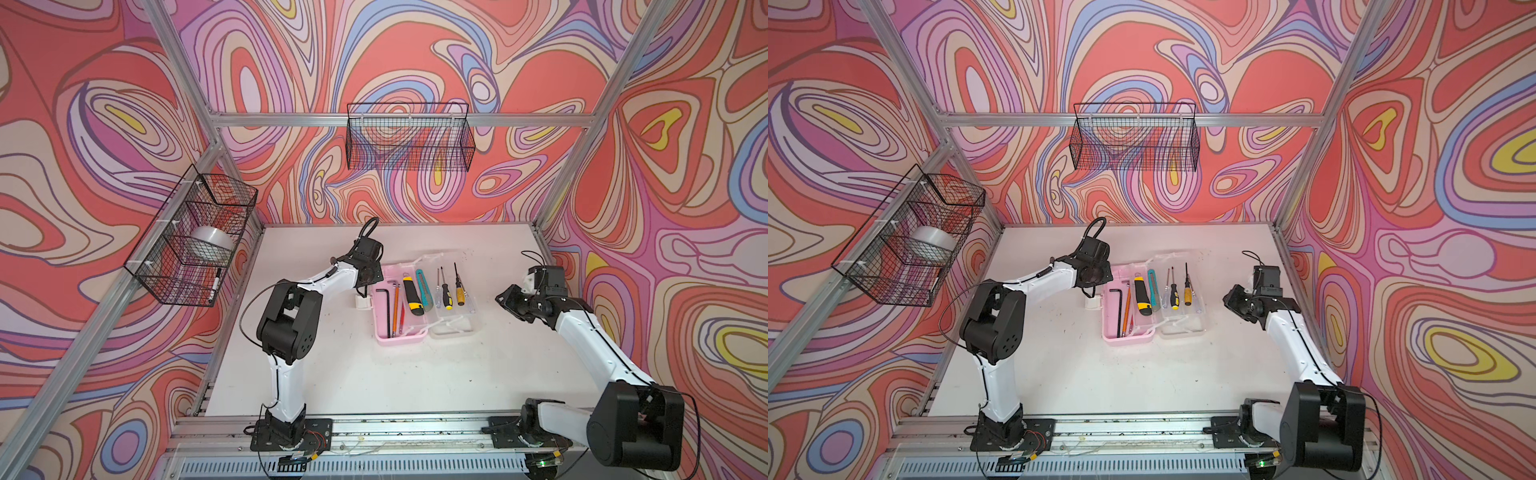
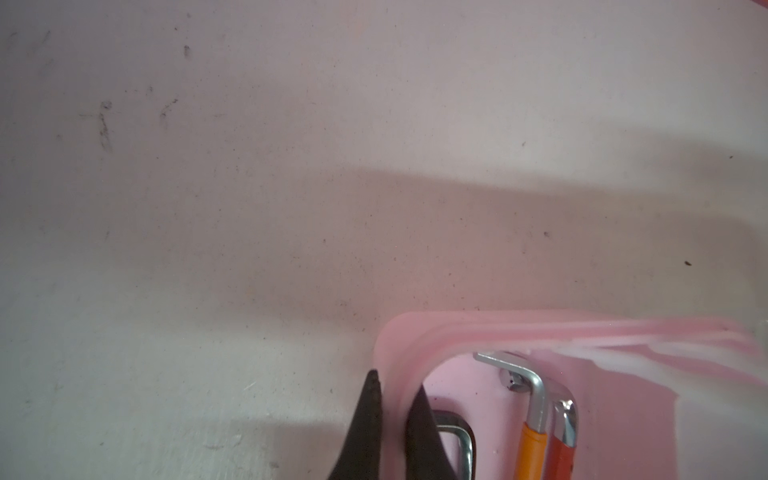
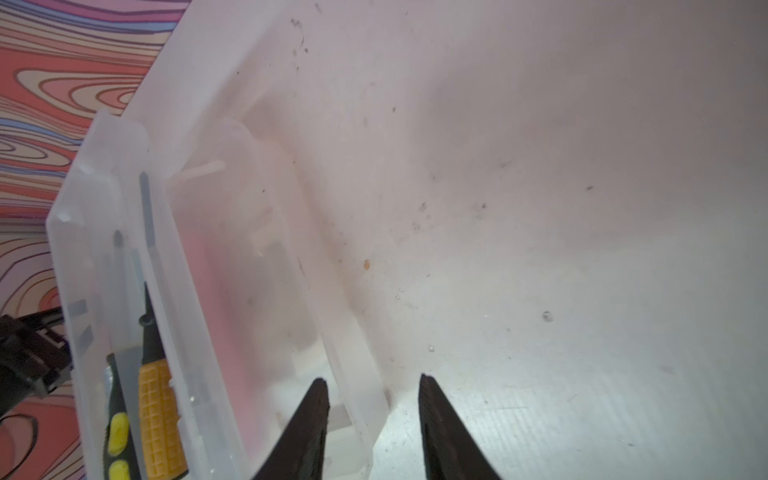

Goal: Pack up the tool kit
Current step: 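Pinch the clear lid edge with the right gripper while the left gripper hovers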

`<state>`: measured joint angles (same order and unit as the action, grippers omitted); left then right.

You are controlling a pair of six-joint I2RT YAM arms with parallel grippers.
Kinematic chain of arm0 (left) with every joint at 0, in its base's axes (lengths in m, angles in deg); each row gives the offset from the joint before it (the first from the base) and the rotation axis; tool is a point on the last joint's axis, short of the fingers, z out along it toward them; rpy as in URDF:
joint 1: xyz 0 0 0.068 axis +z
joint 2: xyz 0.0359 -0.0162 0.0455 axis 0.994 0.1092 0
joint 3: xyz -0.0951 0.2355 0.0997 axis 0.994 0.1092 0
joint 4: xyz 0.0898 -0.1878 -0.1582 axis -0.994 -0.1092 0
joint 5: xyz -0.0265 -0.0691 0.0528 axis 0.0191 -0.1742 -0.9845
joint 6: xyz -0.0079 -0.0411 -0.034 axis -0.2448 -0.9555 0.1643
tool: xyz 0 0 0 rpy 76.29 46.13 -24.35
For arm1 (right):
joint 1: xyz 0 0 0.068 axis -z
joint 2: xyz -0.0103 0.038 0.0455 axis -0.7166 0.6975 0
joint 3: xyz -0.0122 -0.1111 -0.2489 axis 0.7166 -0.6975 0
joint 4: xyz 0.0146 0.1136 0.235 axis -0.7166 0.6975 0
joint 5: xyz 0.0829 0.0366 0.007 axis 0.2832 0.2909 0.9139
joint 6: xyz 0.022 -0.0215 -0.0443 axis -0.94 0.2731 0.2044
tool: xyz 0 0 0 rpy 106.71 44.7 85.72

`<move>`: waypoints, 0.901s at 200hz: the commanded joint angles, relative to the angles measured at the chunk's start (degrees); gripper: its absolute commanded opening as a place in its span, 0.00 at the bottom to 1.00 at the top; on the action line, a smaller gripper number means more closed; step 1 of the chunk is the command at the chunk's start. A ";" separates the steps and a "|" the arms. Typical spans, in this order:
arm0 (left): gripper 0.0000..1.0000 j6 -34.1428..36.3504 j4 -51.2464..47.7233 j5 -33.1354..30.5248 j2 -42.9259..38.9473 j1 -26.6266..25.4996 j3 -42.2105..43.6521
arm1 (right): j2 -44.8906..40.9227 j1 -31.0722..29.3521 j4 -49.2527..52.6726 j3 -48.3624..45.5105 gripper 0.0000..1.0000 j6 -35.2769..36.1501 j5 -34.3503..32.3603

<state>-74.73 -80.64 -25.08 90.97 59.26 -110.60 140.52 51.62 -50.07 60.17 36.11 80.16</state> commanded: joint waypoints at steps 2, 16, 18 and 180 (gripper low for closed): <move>0.00 -0.64 -2.22 -0.30 -0.80 0.96 1.96 | -0.40 -0.05 -6.19 -3.53 0.35 -2.90 7.39; 0.00 -0.66 -2.17 -0.14 -1.05 1.00 2.11 | 0.29 -0.15 -6.78 -4.85 0.33 -2.62 8.12; 0.00 -0.64 -2.14 -0.09 -1.11 1.00 2.17 | 0.40 -0.18 -6.89 -5.13 0.33 -2.54 8.30; 0.00 -1.42 0.00 3.96 -0.82 0.93 3.95 | 7.49 -6.99 -6.67 -9.02 0.30 -1.10 5.11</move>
<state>-75.75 -78.19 -22.87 90.05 59.81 -108.64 146.40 44.80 -55.23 52.04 35.42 87.37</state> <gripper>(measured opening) 0.085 0.319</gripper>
